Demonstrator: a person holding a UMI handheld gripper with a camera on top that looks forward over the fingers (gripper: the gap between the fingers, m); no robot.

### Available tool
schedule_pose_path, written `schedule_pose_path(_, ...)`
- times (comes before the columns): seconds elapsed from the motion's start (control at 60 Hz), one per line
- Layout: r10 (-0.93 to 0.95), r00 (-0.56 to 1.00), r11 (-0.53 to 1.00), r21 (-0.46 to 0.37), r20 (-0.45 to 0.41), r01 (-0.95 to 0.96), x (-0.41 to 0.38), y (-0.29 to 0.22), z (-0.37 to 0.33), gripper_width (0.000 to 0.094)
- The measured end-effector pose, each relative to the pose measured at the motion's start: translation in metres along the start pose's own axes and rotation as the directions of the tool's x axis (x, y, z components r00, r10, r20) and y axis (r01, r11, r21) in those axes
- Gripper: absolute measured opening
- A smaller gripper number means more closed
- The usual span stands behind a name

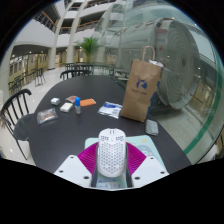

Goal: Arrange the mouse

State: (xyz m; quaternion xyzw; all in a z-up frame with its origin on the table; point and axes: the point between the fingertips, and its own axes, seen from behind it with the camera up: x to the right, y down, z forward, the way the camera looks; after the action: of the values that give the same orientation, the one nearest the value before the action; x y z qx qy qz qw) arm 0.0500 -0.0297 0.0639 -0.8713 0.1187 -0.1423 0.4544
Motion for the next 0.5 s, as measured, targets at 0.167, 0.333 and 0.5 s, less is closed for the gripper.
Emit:
schedule_pose_path(0.167,0.062,0.998,0.996,-0.063,0.018,-0.061,0.055,0.048,0.02,0.0392)
schedule_pose_path(0.333,0.095,0.994,0.991,-0.098,0.059,-0.089,0.056,0.078,0.036,0.0398)
schedule_pose_path(0.5,0.096,0.995,0.987,-0.133,0.005,-0.094,0.062,0.087,0.024,0.0599)
